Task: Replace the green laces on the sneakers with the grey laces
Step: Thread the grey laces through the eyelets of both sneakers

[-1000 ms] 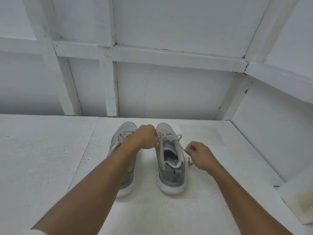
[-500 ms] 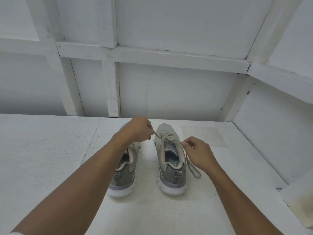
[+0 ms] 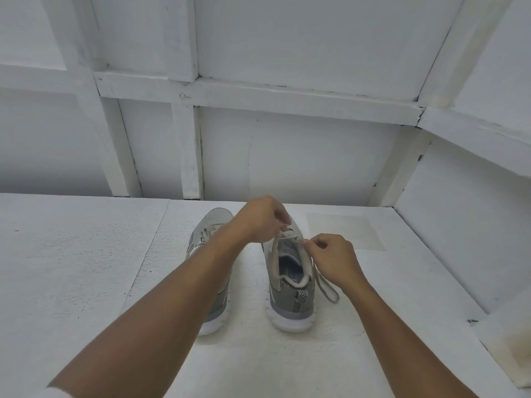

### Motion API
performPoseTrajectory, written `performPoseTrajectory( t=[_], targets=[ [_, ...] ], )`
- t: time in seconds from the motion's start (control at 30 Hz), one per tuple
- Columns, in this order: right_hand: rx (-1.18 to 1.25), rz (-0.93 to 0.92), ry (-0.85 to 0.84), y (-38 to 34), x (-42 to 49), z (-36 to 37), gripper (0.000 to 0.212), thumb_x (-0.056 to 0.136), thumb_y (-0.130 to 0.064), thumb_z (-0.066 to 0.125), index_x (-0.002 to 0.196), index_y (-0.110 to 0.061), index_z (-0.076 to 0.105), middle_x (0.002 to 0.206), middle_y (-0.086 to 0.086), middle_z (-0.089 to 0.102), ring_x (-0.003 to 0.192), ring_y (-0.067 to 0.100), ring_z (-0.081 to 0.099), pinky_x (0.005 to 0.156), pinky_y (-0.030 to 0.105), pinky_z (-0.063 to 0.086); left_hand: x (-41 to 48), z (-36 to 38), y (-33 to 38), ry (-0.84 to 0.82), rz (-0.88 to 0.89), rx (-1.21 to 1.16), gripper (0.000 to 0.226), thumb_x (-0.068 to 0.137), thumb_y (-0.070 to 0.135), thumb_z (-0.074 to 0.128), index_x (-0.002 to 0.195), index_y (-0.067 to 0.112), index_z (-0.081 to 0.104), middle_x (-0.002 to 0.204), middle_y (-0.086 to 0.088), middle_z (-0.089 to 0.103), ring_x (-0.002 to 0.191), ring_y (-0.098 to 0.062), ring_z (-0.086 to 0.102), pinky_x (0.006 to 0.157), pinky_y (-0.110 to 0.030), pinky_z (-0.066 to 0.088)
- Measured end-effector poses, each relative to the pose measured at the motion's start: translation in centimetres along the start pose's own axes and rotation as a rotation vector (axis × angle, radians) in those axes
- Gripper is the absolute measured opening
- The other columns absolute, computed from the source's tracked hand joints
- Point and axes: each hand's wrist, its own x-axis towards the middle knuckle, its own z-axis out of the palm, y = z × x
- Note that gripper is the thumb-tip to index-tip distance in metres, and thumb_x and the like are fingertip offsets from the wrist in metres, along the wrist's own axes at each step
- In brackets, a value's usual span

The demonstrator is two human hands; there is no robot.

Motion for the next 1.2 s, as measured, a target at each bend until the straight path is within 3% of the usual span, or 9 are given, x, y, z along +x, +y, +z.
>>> performPoseTrajectory(
  t=[0.07, 0.1, 0.2, 0.3, 0.47, 0.77, 0.9, 1.03, 1.2],
  targets=[
    [-0.005, 0.016, 0.005, 0.2, 0.1, 0.2, 0.031, 0.095, -0.037, 0.055, 0.082, -0.014, 0.071, 0.076, -0.002, 0.067, 0.069, 0.009, 0.059, 0.058, 0.020, 0.042, 0.2, 1.3, -0.2, 0.017, 0.029, 0.054, 0.028, 0.090, 0.000, 0.054, 0.092, 0.019, 0.075, 0.089, 0.002, 0.070, 0.070, 0.000, 0.059, 0.058, -0.007, 0.043],
    [0.005, 0.033, 0.004, 0.3, 0.2, 0.3, 0.034, 0.096, -0.034, 0.053, 0.078, -0.009, 0.069, 0.073, 0.002, 0.066, 0.063, 0.015, 0.056, 0.057, 0.024, 0.041, 0.3, 2.0, -0.2, 0.026, 0.037, 0.071, 0.028, 0.090, 0.002, 0.056, 0.091, 0.020, 0.076, 0.091, 0.002, 0.069, 0.072, -0.001, 0.059, 0.060, -0.007, 0.042],
    [0.093, 0.122, -0.013, 0.7, 0.4, 0.7, 0.037, 0.096, -0.025, 0.049, 0.066, -0.003, 0.052, 0.065, 0.012, 0.047, 0.058, 0.019, 0.036, 0.055, 0.030, 0.031, 0.7, 3.7, -0.4, 0.054, 0.048, 0.079, 0.021, 0.090, 0.007, 0.062, 0.098, 0.020, 0.077, 0.103, -0.001, 0.071, 0.089, -0.011, 0.063, 0.079, -0.018, 0.050],
    [0.237, 0.219, -0.033, 1.0, 0.6, 0.8, 0.027, 0.092, -0.017, 0.046, 0.067, -0.008, 0.046, 0.070, 0.010, 0.039, 0.066, 0.020, 0.034, 0.060, 0.031, 0.028, 0.9, 4.8, -0.3, 0.073, 0.047, 0.123, 0.026, 0.088, 0.007, 0.058, 0.106, 0.019, 0.073, 0.110, -0.004, 0.066, 0.097, -0.017, 0.063, 0.089, -0.030, 0.053],
    [0.380, 0.331, -0.062, 1.6, 0.7, 1.0, 0.022, 0.091, -0.015, 0.047, 0.072, -0.009, 0.056, 0.075, 0.009, 0.047, 0.074, 0.021, 0.037, 0.058, 0.030, 0.027, 1.2, 5.7, 0.0, 0.052, 0.055, 0.184, 0.022, 0.089, 0.014, 0.056, 0.105, 0.022, 0.069, 0.109, -0.004, 0.064, 0.098, -0.021, 0.062, 0.087, -0.038, 0.054],
    [0.398, 0.338, -0.078, 1.6, 0.7, 1.0, 0.022, 0.091, -0.018, 0.048, 0.075, -0.011, 0.061, 0.077, 0.007, 0.054, 0.077, 0.019, 0.041, 0.057, 0.030, 0.027, 1.6, 6.7, 0.1, 0.047, 0.054, 0.207, 0.014, 0.090, 0.021, 0.058, 0.102, 0.024, 0.067, 0.104, -0.001, 0.065, 0.095, -0.022, 0.063, 0.084, -0.044, 0.054],
    [0.405, 0.341, -0.077, 1.7, 0.8, 1.0, 0.022, 0.091, -0.018, 0.048, 0.075, -0.011, 0.061, 0.077, 0.006, 0.053, 0.077, 0.019, 0.042, 0.060, 0.031, 0.029, 1.6, 6.9, 0.0, 0.059, 0.059, 0.218, 0.017, 0.090, 0.017, 0.058, 0.104, 0.022, 0.067, 0.104, -0.003, 0.068, 0.096, -0.023, 0.063, 0.085, -0.044, 0.054],
    [0.428, 0.338, -0.084, 1.5, 0.6, 0.8, 0.026, 0.093, -0.019, 0.050, 0.075, -0.010, 0.066, 0.078, 0.002, 0.064, 0.077, 0.017, 0.052, 0.062, 0.027, 0.035, 1.6, 7.0, 0.1, 0.069, 0.071, 0.248, 0.019, 0.091, 0.016, 0.057, 0.107, 0.020, 0.066, 0.106, -0.004, 0.067, 0.097, -0.024, 0.063, 0.084, -0.043, 0.055],
    [0.485, 0.358, -0.127, 1.2, 0.4, 0.5, 0.023, 0.092, -0.024, 0.056, 0.089, -0.010, 0.073, 0.090, 0.002, 0.073, 0.087, 0.014, 0.061, 0.071, 0.029, 0.041, 1.6, 6.8, 0.5, 0.073, 0.102, 0.296, 0.019, 0.090, 0.015, 0.057, 0.106, 0.022, 0.064, 0.106, -0.003, 0.063, 0.095, -0.024, 0.060, 0.082, -0.044, 0.054]
  ],
)
